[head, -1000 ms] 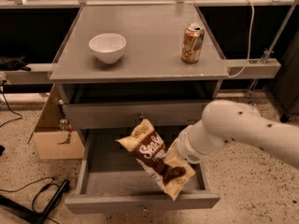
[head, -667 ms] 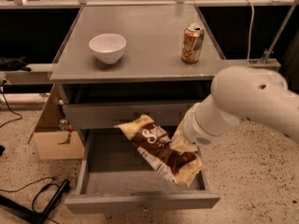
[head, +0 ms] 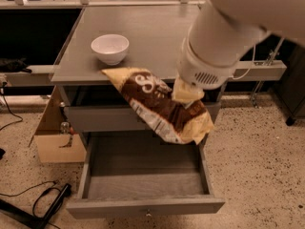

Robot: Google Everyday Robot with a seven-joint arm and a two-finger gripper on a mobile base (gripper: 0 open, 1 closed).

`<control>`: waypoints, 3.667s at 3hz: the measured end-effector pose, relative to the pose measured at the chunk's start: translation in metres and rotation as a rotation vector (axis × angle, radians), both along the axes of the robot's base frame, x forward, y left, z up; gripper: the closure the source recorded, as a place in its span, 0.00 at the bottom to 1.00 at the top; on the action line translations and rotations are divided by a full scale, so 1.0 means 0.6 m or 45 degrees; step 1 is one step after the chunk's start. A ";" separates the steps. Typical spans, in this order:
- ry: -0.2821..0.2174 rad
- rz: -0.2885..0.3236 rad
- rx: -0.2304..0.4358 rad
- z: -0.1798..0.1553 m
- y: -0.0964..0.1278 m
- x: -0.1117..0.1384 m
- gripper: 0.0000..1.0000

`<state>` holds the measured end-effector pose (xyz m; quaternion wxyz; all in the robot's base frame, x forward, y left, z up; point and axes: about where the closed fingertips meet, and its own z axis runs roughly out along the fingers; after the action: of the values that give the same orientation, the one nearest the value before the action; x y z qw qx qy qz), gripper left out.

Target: Pick brown chip bag from middle drawer and place on counter

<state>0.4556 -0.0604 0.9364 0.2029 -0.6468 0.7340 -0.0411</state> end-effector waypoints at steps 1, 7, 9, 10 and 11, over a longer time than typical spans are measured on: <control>-0.105 -0.002 -0.086 0.158 0.023 -0.016 1.00; -0.392 0.356 -0.418 0.276 -0.016 0.368 1.00; -0.642 0.287 -0.220 0.313 -0.014 0.508 1.00; -0.738 0.273 -0.150 0.338 -0.004 0.528 1.00; -0.746 0.272 -0.148 0.341 -0.004 0.529 1.00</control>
Offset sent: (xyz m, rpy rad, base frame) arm 0.0012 0.0103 0.0562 -0.0511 -0.0467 -0.0060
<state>0.7730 -0.0627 1.1410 0.3716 -0.6913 0.5688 -0.2460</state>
